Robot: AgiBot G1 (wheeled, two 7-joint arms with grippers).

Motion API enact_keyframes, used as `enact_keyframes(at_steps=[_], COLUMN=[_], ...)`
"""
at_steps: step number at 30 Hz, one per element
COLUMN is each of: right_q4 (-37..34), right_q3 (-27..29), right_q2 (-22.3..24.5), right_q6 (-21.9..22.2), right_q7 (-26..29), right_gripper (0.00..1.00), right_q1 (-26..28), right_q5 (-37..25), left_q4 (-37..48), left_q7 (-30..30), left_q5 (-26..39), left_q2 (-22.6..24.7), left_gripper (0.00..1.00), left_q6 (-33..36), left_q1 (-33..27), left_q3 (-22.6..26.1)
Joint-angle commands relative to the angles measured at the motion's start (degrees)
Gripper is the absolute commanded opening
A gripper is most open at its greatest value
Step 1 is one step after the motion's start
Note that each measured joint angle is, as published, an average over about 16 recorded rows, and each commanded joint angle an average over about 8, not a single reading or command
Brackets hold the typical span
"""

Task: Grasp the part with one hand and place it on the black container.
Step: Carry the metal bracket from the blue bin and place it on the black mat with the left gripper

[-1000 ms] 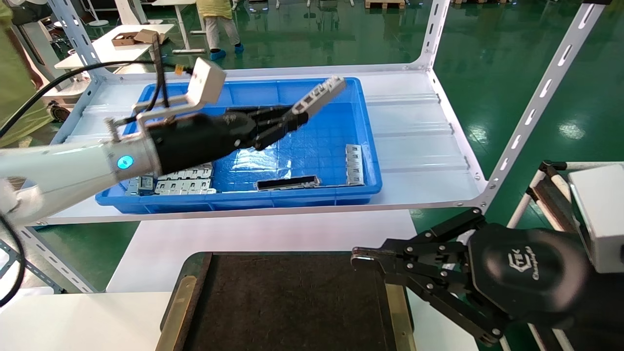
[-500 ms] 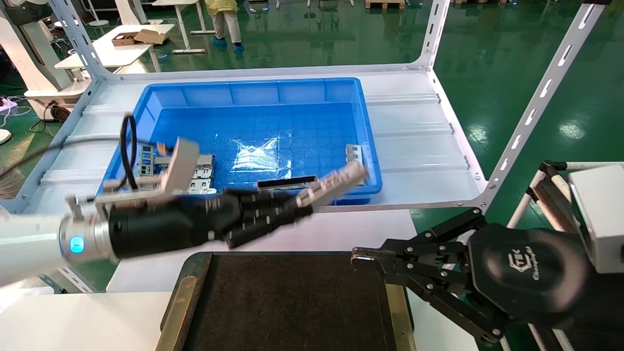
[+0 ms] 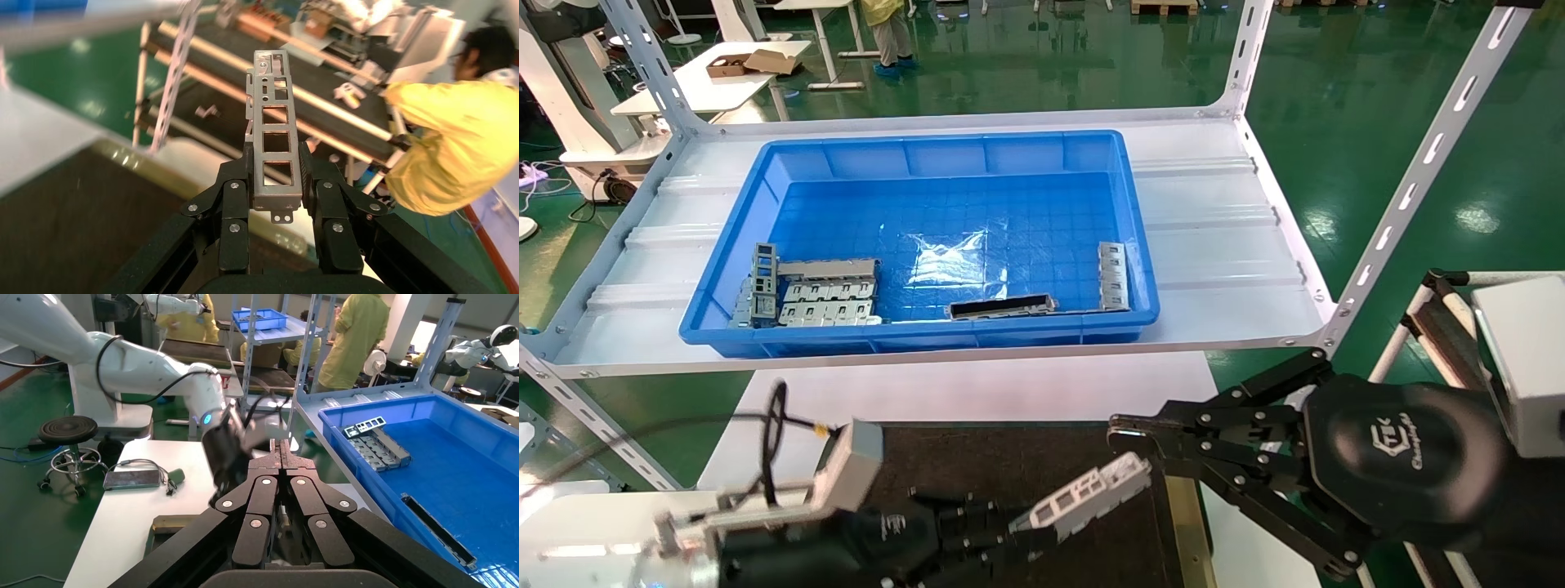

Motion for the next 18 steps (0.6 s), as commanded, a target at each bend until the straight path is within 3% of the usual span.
enact_keyframes(at_steps=[1,9,18], right_q4=[0.0,0.0,0.0], right_q3=[0.0,0.0,-0.1], right_q2=[0.0,0.0,0.0], right_q6=[0.0,0.0,0.0], right_q7=[0.0,0.0,0.0], right_gripper=[0.00,0.00,0.00], right_q1=[0.0,0.0,0.0], right_q5=[0.0,0.0,0.0], left_q4=[-2.6,-10.8,-16.5], left_q7=[-1.3,-6.5,-13.1], left_q5=[0.3,2.7,8.5], left_q2=[-0.5,-0.7,5.6], left_gripper=[0.00,0.00,0.00], left_q6=[-3.1,-20.7,-46.4], left_q1=[2.9,14.5,21.6], left_q3=[0.0,-0.5,0.7])
